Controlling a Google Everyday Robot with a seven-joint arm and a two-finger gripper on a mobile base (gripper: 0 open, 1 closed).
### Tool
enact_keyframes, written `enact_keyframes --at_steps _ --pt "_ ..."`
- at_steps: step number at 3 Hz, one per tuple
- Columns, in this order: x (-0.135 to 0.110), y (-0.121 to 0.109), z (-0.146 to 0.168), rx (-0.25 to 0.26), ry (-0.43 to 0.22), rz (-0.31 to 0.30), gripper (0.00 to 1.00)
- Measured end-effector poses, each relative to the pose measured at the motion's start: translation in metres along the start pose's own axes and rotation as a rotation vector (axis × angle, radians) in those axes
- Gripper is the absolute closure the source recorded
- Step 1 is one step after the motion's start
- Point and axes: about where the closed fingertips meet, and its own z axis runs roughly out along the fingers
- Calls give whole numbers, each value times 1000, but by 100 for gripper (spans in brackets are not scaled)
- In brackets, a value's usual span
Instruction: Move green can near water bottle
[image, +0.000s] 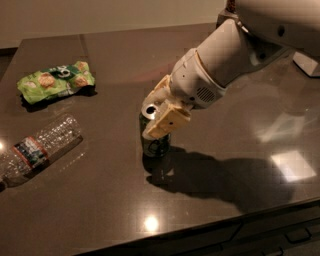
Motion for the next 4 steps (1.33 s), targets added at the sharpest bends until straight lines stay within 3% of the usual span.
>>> enact_keyframes --at_steps 1,2,3,4 --pt "-5 -22 -4 1 -8 28 88" --pt "-19 -56 0 -1 -30 56 100" --pt "-36 -68 13 -15 -61 49 100" --pt "-53 -66 15 -1 -91 19 100"
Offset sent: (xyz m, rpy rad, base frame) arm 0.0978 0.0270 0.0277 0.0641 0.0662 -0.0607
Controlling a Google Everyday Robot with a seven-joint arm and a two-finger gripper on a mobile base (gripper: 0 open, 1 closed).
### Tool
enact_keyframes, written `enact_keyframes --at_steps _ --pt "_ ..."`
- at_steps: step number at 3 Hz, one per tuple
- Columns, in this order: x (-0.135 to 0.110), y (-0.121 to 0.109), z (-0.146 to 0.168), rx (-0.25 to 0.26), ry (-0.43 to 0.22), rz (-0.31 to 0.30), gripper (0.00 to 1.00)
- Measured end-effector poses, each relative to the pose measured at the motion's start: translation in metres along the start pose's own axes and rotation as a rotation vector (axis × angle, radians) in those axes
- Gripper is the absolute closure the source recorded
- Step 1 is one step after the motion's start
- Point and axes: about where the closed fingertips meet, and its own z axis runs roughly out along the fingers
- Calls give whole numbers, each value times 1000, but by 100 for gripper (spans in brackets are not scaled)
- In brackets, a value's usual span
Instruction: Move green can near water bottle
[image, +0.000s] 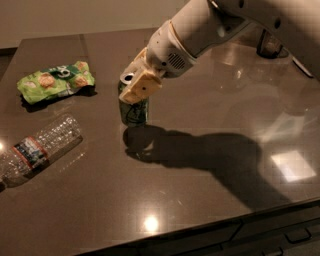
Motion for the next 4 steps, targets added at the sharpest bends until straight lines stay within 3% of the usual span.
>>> enact_keyframes --at_steps 2,4 --pt "-31 26 16 -30 -33 -98 100" --pt "-39 41 58 -96 -34 -150 98"
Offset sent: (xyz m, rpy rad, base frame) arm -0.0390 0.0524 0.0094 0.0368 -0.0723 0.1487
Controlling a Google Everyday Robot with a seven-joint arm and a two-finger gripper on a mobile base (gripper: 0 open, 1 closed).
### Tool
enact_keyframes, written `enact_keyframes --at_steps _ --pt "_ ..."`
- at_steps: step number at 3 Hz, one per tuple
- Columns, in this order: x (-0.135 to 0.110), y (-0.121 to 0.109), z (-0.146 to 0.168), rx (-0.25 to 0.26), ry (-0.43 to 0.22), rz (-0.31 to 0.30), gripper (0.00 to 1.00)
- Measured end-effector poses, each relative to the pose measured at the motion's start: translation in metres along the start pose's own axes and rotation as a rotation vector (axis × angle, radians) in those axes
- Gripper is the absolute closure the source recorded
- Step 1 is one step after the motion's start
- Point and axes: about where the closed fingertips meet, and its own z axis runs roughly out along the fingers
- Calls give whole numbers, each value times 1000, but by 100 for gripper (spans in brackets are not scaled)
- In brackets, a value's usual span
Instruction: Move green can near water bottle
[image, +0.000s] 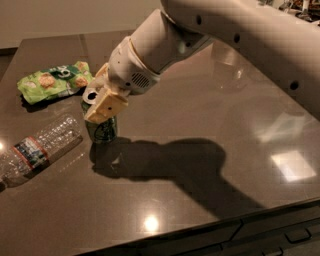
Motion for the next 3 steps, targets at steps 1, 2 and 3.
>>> enact_keyframes --at_steps 1,2,3 --pt "1 0 12 -11 7 -6 76" --pt "2 -3 22 -25 20 -10 53" --pt "8 -4 28 -43 33 -3 30"
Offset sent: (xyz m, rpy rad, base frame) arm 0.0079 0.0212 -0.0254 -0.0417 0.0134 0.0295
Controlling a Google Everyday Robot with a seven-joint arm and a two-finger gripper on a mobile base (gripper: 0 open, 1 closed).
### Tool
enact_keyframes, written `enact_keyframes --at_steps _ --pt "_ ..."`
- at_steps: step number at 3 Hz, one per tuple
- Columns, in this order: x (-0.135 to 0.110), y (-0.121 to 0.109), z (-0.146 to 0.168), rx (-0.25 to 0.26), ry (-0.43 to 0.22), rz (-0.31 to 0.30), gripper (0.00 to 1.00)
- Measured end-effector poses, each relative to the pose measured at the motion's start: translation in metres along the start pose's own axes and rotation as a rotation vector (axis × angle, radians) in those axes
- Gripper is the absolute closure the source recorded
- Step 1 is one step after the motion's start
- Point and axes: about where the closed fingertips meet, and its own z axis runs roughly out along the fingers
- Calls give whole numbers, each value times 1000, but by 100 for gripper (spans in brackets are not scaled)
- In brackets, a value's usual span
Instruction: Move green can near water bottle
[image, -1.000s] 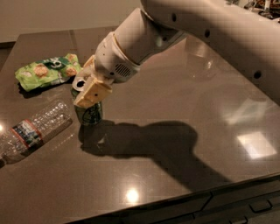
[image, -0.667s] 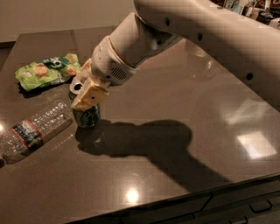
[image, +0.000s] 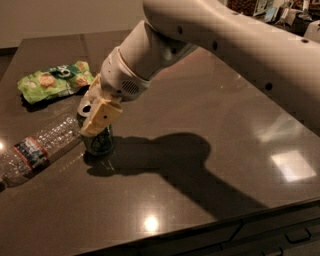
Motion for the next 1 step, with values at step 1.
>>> enact_keyframes --at_steps 1 --pt "-2 1 1 -2 0 -3 6"
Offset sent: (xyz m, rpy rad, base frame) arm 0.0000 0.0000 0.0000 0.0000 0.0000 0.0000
